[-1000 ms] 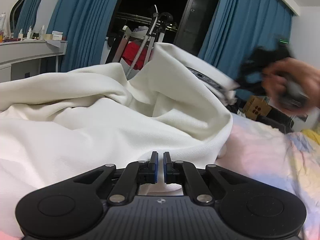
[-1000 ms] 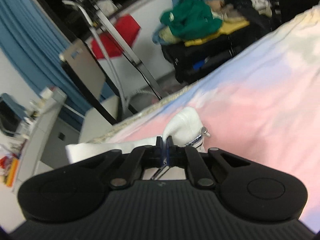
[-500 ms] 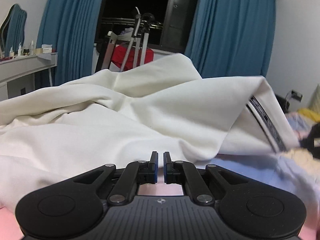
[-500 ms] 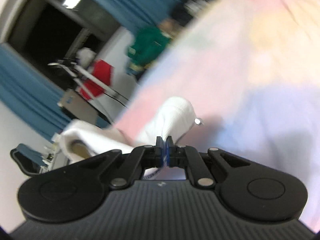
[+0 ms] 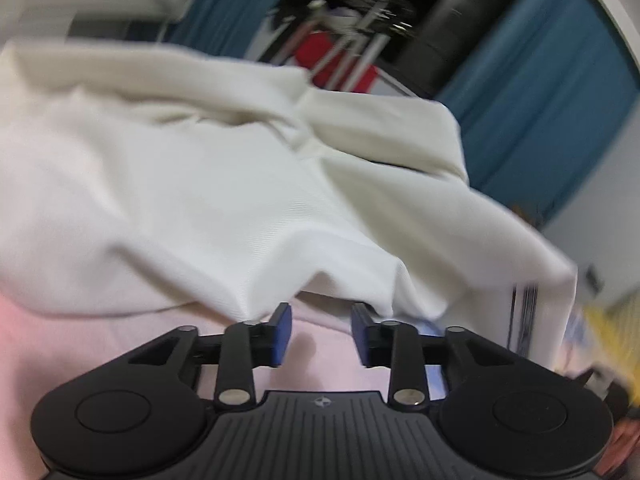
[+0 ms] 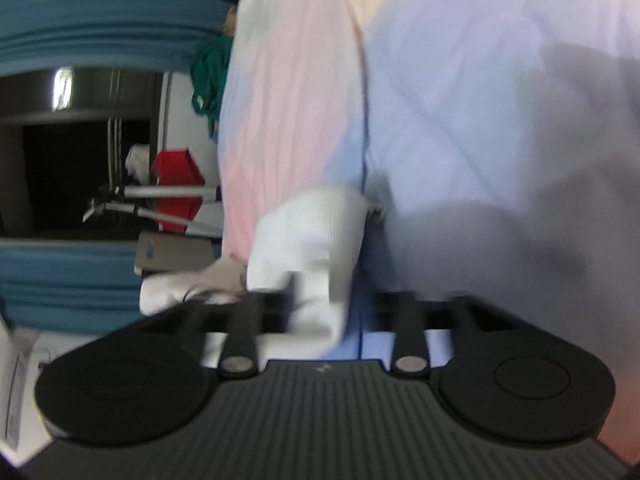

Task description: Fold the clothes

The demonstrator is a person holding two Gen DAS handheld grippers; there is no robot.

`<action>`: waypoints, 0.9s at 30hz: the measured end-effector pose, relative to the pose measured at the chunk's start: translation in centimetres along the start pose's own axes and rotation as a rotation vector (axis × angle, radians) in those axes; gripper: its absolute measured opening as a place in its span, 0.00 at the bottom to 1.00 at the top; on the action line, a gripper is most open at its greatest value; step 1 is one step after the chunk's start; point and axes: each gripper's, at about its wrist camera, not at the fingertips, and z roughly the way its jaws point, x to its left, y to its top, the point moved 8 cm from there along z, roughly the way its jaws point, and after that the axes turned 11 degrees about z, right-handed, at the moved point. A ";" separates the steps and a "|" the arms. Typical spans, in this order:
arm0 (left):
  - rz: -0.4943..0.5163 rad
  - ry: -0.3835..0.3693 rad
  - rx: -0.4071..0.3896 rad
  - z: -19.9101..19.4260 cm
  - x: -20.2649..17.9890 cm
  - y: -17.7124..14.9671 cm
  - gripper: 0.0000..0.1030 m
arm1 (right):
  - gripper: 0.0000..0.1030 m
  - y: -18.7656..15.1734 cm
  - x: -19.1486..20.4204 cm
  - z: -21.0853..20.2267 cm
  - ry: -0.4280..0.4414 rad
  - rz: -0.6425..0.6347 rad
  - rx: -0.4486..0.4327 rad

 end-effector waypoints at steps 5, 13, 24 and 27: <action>-0.261 -0.083 -0.002 0.8 3.1 0.4 0.61 | 0.35 0.5 1.5 2.5 -0.023 -0.151 -0.026; -0.403 -0.128 -0.015 1.4 5.3 0.4 0.64 | 0.05 3.6 6.4 0.0 0.084 -0.341 -0.226; -0.526 -0.128 0.079 -1.2 5.7 -1.2 0.76 | 0.05 12.0 2.6 -6.1 0.071 -0.193 -0.503; -0.610 -0.108 0.086 -3.6 6.6 -2.7 0.78 | 0.05 12.7 1.0 -5.8 0.044 -0.130 -0.481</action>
